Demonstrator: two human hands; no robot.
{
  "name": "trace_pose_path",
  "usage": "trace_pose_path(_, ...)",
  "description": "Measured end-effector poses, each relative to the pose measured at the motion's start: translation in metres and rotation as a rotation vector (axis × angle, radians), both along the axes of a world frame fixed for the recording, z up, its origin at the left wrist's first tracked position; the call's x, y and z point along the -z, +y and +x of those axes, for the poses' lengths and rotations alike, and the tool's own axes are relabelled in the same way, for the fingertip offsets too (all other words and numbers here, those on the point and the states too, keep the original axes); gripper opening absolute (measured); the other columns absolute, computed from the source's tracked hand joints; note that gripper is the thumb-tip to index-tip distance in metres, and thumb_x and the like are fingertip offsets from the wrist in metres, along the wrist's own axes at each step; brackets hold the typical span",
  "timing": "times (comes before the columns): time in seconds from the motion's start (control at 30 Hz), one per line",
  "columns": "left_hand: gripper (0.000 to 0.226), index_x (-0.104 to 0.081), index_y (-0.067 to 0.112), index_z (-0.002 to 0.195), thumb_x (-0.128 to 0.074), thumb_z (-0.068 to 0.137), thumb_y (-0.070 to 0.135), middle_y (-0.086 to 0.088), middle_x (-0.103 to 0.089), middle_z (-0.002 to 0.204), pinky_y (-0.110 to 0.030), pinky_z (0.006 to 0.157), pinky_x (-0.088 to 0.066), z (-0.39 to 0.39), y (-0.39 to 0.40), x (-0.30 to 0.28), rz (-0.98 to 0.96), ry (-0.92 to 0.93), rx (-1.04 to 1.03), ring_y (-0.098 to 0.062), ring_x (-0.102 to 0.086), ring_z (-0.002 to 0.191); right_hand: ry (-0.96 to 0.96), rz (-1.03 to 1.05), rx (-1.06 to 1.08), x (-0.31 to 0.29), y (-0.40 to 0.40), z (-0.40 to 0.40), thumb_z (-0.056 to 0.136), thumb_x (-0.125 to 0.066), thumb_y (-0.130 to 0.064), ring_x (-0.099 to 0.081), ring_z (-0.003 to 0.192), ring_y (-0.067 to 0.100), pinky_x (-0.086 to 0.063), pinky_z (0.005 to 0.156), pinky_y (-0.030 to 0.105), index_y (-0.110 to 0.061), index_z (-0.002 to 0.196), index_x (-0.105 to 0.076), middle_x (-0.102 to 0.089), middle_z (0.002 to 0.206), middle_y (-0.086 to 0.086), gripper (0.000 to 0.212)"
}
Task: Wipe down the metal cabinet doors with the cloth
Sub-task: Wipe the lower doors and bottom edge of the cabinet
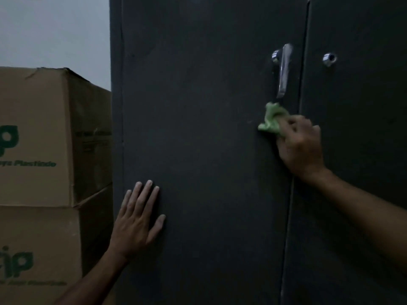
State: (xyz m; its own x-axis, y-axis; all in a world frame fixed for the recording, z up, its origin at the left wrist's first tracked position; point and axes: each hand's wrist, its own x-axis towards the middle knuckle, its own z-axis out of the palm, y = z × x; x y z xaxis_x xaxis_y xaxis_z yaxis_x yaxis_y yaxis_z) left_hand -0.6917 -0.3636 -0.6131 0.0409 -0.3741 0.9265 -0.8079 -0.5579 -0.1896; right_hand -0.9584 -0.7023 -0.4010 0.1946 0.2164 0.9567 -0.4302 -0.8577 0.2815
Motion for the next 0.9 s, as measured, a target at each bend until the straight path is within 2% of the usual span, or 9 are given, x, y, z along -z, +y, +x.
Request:
trace_pose_path(0.13, 0.081, -0.028, 0.007, 0.161, -0.048, 0.096, 0.051, -0.015, -0.022, 0.172, -0.048, 0.132, -0.010, 0.003, -0.003, 0.000, -0.025, -0.028, -0.004, -0.032, -0.015, 0.161, -0.256, 0.299, -0.008, -0.017, 0.054, 0.045, 0.088, -0.058, -0.020, -0.055, 0.096, 0.040, -0.047, 0.078, 0.050, -0.013, 0.129, -0.062, -0.058, 0.114, 0.020, 0.042)
trace_pose_path(0.27, 0.078, -0.032, 0.005, 0.160, -0.048, 0.097, 0.049, -0.016, -0.024, 0.171, -0.050, 0.131, -0.011, -0.001, -0.003, -0.001, -0.024, -0.039, 0.001, -0.034, -0.017, 0.160, 0.214, -0.171, -0.190, 0.070, 0.083, 0.065, 0.089, -0.063, -0.013, -0.053, 0.090, 0.034, -0.044, 0.075, 0.043, -0.015, 0.133, -0.066, -0.064, 0.119, 0.016, 0.044)
trace_pose_path(0.33, 0.078, -0.033, 0.005, 0.160, -0.048, 0.097, 0.048, -0.017, -0.024, 0.170, -0.052, 0.131, -0.012, -0.006, -0.005, -0.001, -0.028, -0.010, 0.018, -0.035, -0.017, 0.160, 0.433, -0.210, -0.238, 0.108, 0.072, 0.041, 0.089, -0.064, -0.012, -0.053, 0.093, 0.029, -0.043, 0.077, 0.042, -0.017, 0.132, -0.065, -0.063, 0.123, 0.012, 0.044)
trace_pose_path(0.47, 0.070, -0.043, 0.007, 0.152, -0.052, 0.095, 0.047, -0.021, -0.033, 0.163, -0.056, 0.129, -0.015, -0.026, -0.013, -0.011, -0.088, 0.077, 0.063, -0.039, -0.026, 0.155, 0.484, 0.318, -0.470, 0.134, 0.075, 0.014, 0.087, -0.074, -0.009, -0.056, 0.096, 0.018, -0.050, 0.082, 0.037, -0.017, 0.122, -0.068, -0.058, 0.112, 0.000, 0.036)
trace_pose_path(0.57, 0.056, -0.055, 0.012, 0.136, -0.055, 0.094, 0.049, -0.017, -0.052, 0.142, -0.056, 0.113, -0.040, -0.059, -0.024, -0.024, -0.027, 0.066, 0.165, -0.033, -0.048, 0.133, 0.299, 0.731, -0.696, 0.130, 0.103, 0.012, 0.083, -0.083, -0.016, -0.062, 0.093, 0.006, -0.049, 0.080, 0.022, -0.016, 0.105, -0.071, -0.063, 0.101, -0.005, 0.025)
trace_pose_path(0.63, 0.042, -0.064, 0.019, 0.116, -0.056, 0.095, 0.055, -0.003, -0.064, 0.115, -0.041, 0.088, -0.055, -0.094, -0.033, -0.036, 0.024, 0.266, 0.378, -0.018, -0.060, 0.104, 0.248, 0.941, -0.826, 0.126, 0.121, 0.009, 0.080, -0.087, -0.017, -0.066, 0.086, 0.006, -0.052, 0.074, 0.019, -0.017, 0.097, -0.071, -0.070, 0.094, -0.003, 0.023)
trace_pose_path(0.7, 0.043, -0.067, 0.024, 0.103, -0.059, 0.094, 0.065, 0.005, -0.071, 0.094, -0.032, 0.072, -0.057, -0.136, -0.042, -0.052, 0.067, 0.745, 0.642, -0.011, -0.067, 0.086, 0.262, 1.078, -0.922, 0.127, 0.135, 0.006, 0.077, -0.089, -0.016, -0.067, 0.077, 0.007, -0.054, 0.066, 0.021, -0.015, 0.091, -0.070, -0.072, 0.086, 0.001, 0.023)
trace_pose_path(0.8, 0.041, -0.077, 0.016, 0.099, -0.069, 0.087, 0.054, -0.003, -0.081, 0.091, -0.035, 0.078, -0.063, -0.168, -0.056, -0.068, -0.011, 1.354, 0.894, -0.019, -0.077, 0.086, 0.340, 1.191, -1.008, 0.135, 0.143, 0.001, 0.081, -0.085, -0.006, -0.070, 0.077, 0.013, -0.059, 0.069, 0.028, -0.007, 0.091, -0.072, -0.075, 0.085, 0.007, 0.017)
trace_pose_path(0.9, 0.029, -0.078, 0.010, 0.108, -0.069, 0.097, 0.036, -0.010, -0.080, 0.103, -0.046, 0.096, -0.060, -0.168, -0.060, -0.070, 0.009, 1.400, 0.943, -0.026, -0.077, 0.101, 0.471, 1.322, -1.114, 0.141, 0.135, -0.008, 0.087, -0.077, 0.000, -0.075, 0.093, 0.022, -0.061, 0.082, 0.034, -0.003, 0.103, -0.076, -0.078, 0.097, 0.011, 0.016)
